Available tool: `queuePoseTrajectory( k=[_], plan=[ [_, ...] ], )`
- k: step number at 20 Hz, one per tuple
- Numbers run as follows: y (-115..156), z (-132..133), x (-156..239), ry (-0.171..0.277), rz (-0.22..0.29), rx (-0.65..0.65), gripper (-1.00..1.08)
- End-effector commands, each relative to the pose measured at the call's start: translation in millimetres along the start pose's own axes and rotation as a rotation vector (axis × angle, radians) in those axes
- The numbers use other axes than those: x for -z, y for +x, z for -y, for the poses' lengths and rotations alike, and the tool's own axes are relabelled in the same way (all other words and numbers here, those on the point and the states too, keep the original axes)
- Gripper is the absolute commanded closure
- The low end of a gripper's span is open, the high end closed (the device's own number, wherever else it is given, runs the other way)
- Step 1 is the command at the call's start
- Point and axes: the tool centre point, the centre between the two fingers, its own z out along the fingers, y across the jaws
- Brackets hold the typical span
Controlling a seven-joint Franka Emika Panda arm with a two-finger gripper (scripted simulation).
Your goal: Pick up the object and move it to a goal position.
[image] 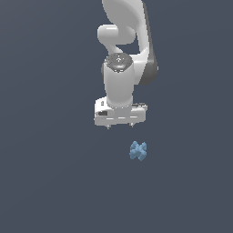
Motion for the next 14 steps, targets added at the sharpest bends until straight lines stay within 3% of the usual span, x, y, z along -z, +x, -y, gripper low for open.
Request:
queuePoseTrajectory(
  k=[1, 14],
  plan=[
    [2.2, 2.5, -1.5, -0.002, 0.002, 0.038, -0.92],
    [21.9, 25.0, -14.7, -0.013, 0.017, 0.391, -0.92]
  ],
)
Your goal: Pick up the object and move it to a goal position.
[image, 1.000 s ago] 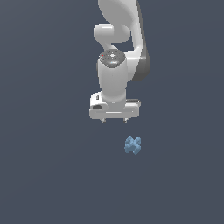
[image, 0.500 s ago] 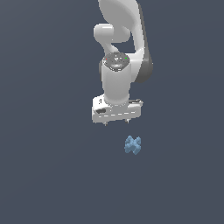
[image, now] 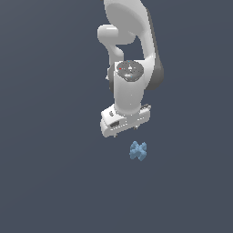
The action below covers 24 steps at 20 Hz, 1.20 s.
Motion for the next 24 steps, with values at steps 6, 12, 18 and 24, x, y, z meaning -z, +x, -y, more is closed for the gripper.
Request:
queuePoseTrajectory(
  k=[6, 12, 18, 24],
  plan=[
    [17.8, 10.6, -9.0, -0.004, 0.009, 0.246, -0.92],
    [31.4, 19.1, -16.0, -0.006, 0.015, 0.439, -0.92],
    [44.5, 27.5, -22.9, -0.006, 0.019, 0.630, -0.92],
    [55.9, 34.8, -28.9, -0.005, 0.021, 0.801, -0.92]
  ],
)
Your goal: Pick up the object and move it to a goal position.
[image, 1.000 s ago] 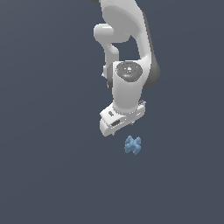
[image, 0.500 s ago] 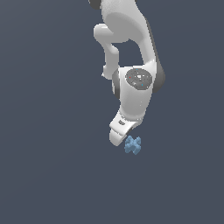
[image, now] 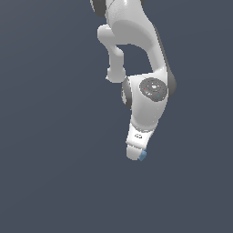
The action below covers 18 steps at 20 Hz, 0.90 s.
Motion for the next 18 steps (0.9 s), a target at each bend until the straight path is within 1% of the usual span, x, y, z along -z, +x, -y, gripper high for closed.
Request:
queuePoseTrajectory(
  k=[1, 9, 13, 18],
  plan=[
    [5.0, -1.1, -2.1, 0.000, 0.000, 0.065, -0.92],
    [14.6, -2.9, -6.2, -0.001, 0.001, 0.191, -0.92],
    [16.5, -3.3, -7.1, -0.001, 0.001, 0.216, -0.92],
    [16.3, -3.2, -9.0, -0.001, 0.001, 0.215, -0.92]
  ],
)
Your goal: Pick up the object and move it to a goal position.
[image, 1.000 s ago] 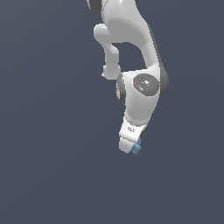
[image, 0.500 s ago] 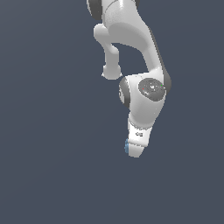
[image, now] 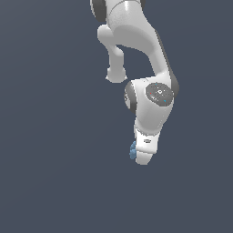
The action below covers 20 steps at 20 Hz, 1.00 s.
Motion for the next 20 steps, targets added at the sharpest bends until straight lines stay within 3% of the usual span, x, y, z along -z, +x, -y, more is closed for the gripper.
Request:
queuePoseTrajectory(
  k=[1, 10, 16, 17, 20],
  plan=[
    [0.0, 0.2, -3.6, 0.000, 0.000, 0.000, -0.92],
    [-0.1, 1.5, -46.7, 0.000, 0.000, 0.005, -0.92],
    [0.2, -0.1, -49.6, 0.000, 0.000, 0.005, -0.92],
    [0.2, -0.1, -49.6, 0.000, 0.000, 0.005, 1.08],
    [0.2, -0.1, -49.6, 0.000, 0.000, 0.005, 1.08]
  ],
)
